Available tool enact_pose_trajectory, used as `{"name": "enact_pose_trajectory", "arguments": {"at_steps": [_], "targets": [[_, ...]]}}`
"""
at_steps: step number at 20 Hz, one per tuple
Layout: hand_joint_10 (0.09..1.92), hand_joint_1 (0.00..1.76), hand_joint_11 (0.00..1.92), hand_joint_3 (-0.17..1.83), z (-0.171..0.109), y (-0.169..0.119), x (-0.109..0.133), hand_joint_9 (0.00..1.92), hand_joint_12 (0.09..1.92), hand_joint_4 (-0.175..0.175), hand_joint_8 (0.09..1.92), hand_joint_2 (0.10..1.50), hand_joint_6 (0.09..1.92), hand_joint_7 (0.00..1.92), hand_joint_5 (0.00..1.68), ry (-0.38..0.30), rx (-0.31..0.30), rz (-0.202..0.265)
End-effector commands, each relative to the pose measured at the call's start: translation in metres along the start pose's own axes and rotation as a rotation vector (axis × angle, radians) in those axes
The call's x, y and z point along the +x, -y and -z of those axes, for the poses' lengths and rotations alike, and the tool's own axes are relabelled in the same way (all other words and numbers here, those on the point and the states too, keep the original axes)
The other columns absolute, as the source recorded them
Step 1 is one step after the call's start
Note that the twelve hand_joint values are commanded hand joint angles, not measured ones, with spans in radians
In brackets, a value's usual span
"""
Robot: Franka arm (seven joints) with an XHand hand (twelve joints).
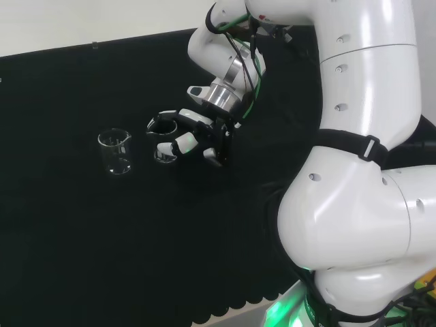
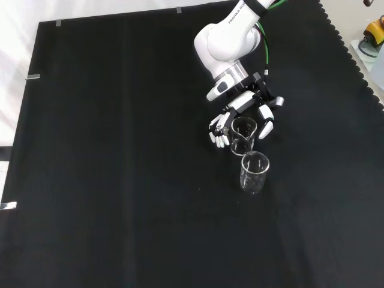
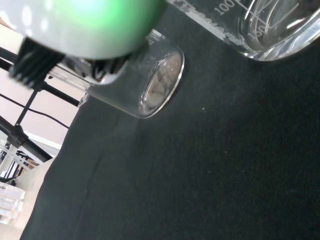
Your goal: Pick up the beaker on the right.
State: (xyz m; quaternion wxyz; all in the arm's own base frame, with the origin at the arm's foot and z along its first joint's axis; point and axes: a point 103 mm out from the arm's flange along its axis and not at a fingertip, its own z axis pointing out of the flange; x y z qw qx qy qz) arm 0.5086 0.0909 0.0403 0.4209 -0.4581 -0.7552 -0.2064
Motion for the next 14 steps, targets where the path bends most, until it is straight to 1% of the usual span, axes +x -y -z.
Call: {"name": "enact_pose_trajectory", "arguments": {"at_steps": [1, 6, 10, 12, 14], "targets": [[0.57, 0.99, 0.00, 1.09, -0.0016, -0.0007, 0.0005, 0.44, 1.16, -0.034, 0.59, 0.33, 0.89, 0.49, 0.39, -0.008, 0.000, 0.002], [0.58, 0.99, 0.00, 1.09, -0.0030, -0.0012, 0.0016, 0.48, 1.20, -0.035, 0.60, 0.33, 0.91, 0.51, 0.39, -0.016, -0.009, 0.005], [0.60, 1.01, 0.00, 1.09, -0.0027, -0.0011, 0.0023, 0.55, 1.29, -0.034, 0.62, 0.34, 0.95, 0.54, 0.42, -0.042, -0.040, -0.002], [0.59, 1.05, 0.03, 1.10, -0.0026, -0.0010, 0.0022, 0.66, 1.32, -0.034, 0.63, 0.38, 1.01, 0.62, 0.50, -0.084, -0.069, -0.011], [0.57, 1.12, 0.09, 1.11, -0.0008, 0.0006, 0.0006, 0.76, 1.33, -0.032, 0.62, 0.42, 1.04, 0.71, 0.61, -0.140, -0.089, -0.022]]}}
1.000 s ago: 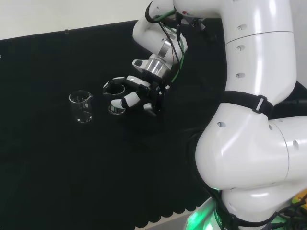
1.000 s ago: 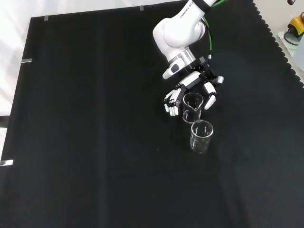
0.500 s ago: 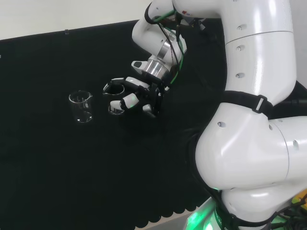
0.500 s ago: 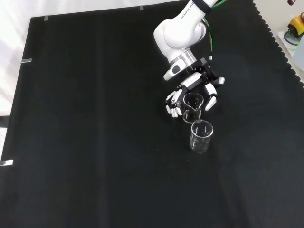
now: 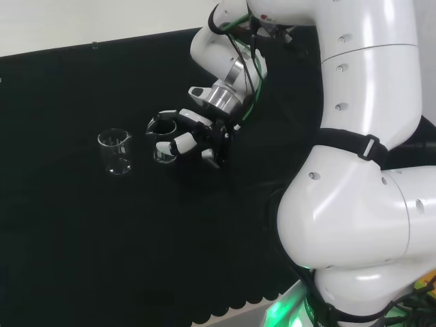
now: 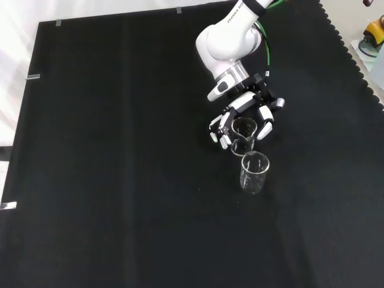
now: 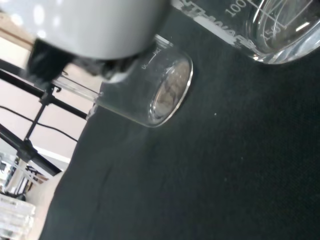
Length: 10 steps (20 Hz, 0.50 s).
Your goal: Pick up the beaker on the right.
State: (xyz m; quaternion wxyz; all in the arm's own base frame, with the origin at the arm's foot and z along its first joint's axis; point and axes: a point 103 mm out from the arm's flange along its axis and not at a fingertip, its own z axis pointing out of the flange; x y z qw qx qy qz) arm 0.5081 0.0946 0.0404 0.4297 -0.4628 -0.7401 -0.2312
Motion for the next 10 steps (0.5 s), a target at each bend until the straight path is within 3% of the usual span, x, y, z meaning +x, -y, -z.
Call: {"name": "enact_pose_trajectory", "arguments": {"at_steps": [1, 8, 10], "targets": [[0.56, 1.14, 0.11, 1.12, 0.004, 0.003, -0.003, 0.80, 1.33, -0.029, 0.62, 0.44, 1.05, 0.74, 0.65, -0.117, -0.056, -0.024], [0.68, 1.32, 0.38, 1.11, 0.015, 0.009, -0.001, 0.94, 1.25, -0.004, 0.69, 0.49, 1.09, 0.97, 0.83, -0.112, -0.076, -0.035], [0.77, 1.37, 0.47, 0.82, 0.015, 0.006, 0.004, 0.96, 1.22, -0.001, 0.94, 0.66, 1.11, 1.03, 0.86, -0.079, -0.087, -0.030]]}}
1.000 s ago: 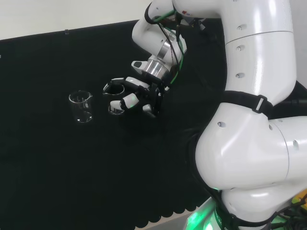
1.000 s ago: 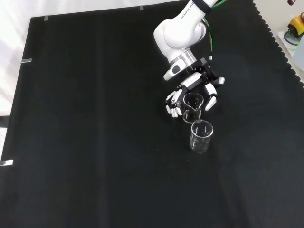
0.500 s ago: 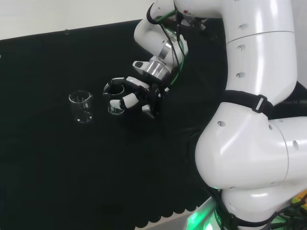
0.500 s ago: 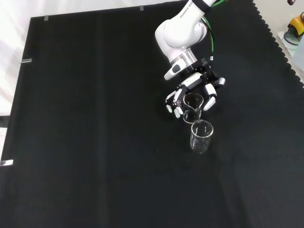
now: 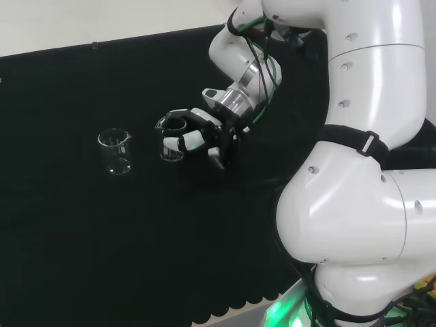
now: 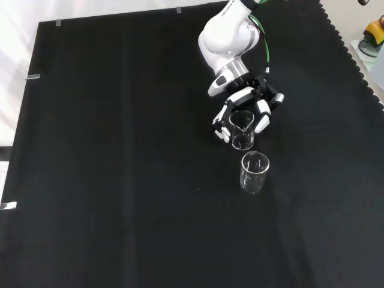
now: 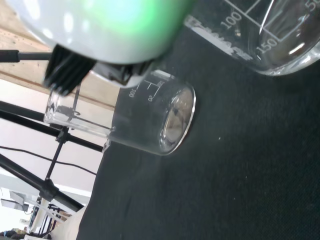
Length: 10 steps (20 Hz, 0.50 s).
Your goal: Pick up the beaker on the right.
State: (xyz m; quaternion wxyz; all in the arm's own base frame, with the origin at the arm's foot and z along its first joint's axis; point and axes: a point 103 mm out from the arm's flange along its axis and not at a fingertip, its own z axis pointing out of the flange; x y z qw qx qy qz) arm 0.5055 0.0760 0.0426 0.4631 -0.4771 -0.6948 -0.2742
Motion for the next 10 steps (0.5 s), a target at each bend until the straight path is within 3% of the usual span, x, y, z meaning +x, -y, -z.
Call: {"name": "enact_pose_trajectory", "arguments": {"at_steps": [1, 2, 4, 6, 10], "targets": [[0.81, 1.33, 0.51, 0.62, -0.004, -0.009, 0.015, 0.97, 1.20, -0.063, 1.01, 0.78, 1.12, 1.01, 0.89, 0.065, -0.030, 0.021], [0.85, 1.30, 0.55, 0.47, -0.006, -0.011, 0.019, 0.98, 1.17, -0.114, 1.04, 0.87, 1.11, 1.00, 0.91, 0.082, -0.037, 0.028], [1.04, 1.35, 0.62, 0.21, -0.006, -0.014, 0.027, 0.92, 1.13, -0.161, 1.01, 1.01, 1.09, 1.02, 0.92, 0.125, -0.047, 0.041], [1.10, 1.37, 0.67, 0.10, -0.004, -0.014, 0.031, 0.92, 1.09, -0.173, 0.96, 1.05, 1.06, 1.05, 0.94, 0.134, -0.056, 0.046], [1.10, 1.38, 0.71, 0.06, 0.000, -0.013, 0.033, 0.93, 1.06, -0.175, 0.94, 1.06, 1.04, 1.07, 0.96, 0.150, -0.053, 0.038]]}}
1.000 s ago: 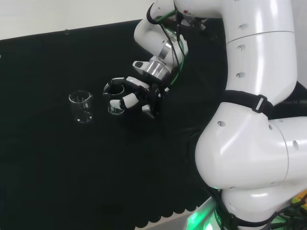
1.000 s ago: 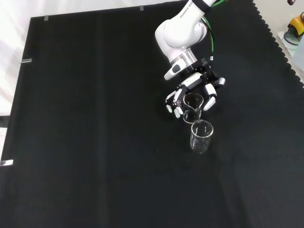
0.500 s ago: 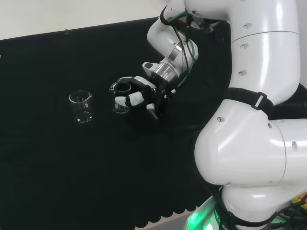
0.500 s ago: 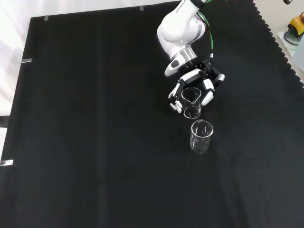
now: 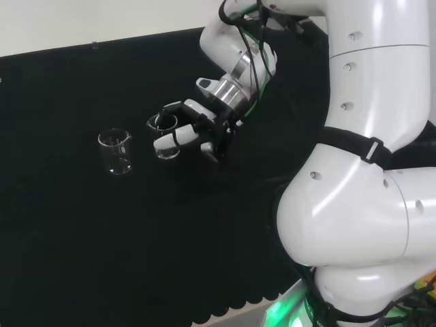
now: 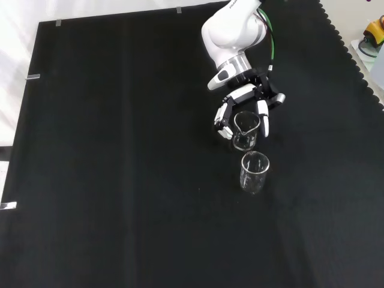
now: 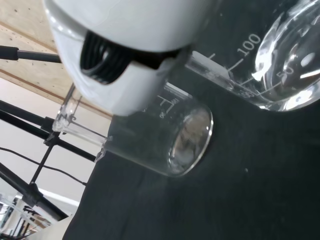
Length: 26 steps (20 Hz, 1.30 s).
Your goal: Pick up the beaker on the right.
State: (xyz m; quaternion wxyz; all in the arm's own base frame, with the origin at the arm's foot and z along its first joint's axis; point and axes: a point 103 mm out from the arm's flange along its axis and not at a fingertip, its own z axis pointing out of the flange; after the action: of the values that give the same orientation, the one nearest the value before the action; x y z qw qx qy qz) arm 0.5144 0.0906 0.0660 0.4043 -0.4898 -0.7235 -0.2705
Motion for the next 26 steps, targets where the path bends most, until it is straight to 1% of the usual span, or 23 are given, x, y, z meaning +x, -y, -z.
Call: {"name": "enact_pose_trajectory", "arguments": {"at_steps": [1, 20, 26], "targets": [[1.09, 1.38, 0.71, 0.06, 0.0009, -0.0001, 0.0072, 0.94, 1.05, -0.175, 0.94, 1.06, 1.03, 1.07, 0.96, 0.033, -0.006, 0.000], [1.07, 1.38, 0.75, 0.07, 0.0063, -0.0028, 0.0106, 0.94, 1.03, -0.175, 0.93, 1.05, 1.02, 1.08, 0.97, 0.047, 0.018, -0.001], [1.07, 1.39, 0.75, 0.07, 0.0077, -0.0038, 0.0161, 0.95, 1.03, -0.175, 0.92, 1.05, 1.02, 1.08, 0.97, 0.056, 0.026, 0.001]]}}
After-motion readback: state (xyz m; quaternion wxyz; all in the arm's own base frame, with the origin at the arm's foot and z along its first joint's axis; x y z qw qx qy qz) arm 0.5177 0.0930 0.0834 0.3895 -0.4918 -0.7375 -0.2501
